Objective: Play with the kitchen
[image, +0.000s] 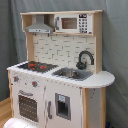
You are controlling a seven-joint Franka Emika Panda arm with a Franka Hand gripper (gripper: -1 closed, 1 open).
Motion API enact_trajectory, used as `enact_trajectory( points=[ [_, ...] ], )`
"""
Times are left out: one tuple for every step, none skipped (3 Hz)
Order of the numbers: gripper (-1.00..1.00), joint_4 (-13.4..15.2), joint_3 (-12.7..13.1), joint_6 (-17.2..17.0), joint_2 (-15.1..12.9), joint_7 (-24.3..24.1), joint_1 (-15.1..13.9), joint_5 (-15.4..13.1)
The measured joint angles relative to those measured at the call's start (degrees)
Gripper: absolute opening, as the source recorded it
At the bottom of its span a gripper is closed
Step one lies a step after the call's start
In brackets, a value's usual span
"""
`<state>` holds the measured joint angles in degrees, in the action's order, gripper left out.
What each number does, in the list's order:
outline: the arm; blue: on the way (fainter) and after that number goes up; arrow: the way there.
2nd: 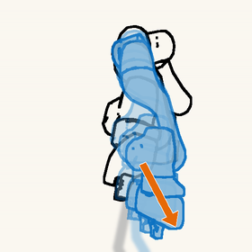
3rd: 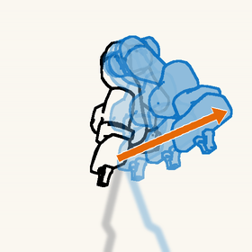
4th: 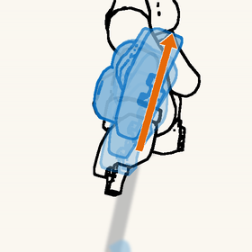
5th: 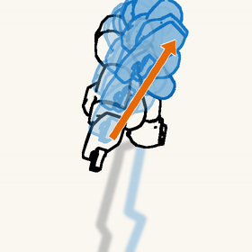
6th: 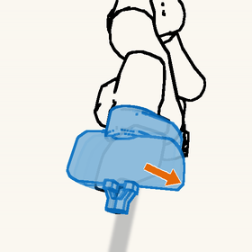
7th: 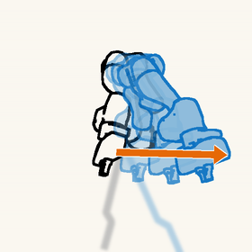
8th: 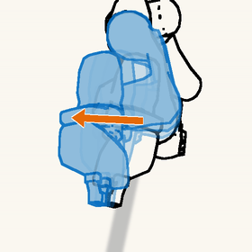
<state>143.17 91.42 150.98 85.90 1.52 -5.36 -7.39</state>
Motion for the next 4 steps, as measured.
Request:
enact_trajectory(
  points=[
    [1.00,0.0,0.7,1.5,0.0,-5.4,-2.0,-0.5],
    [1.00,0.0,1.3,4.1,0.0,-13.3,-5.3,-0.5],
    [1.00,0.0,1.7,6.4,0.0,-19.6,-7.9,-0.5],
    [1.00,0.0,2.1,9.0,0.0,-27.2,-10.3,-0.5]
  ],
)
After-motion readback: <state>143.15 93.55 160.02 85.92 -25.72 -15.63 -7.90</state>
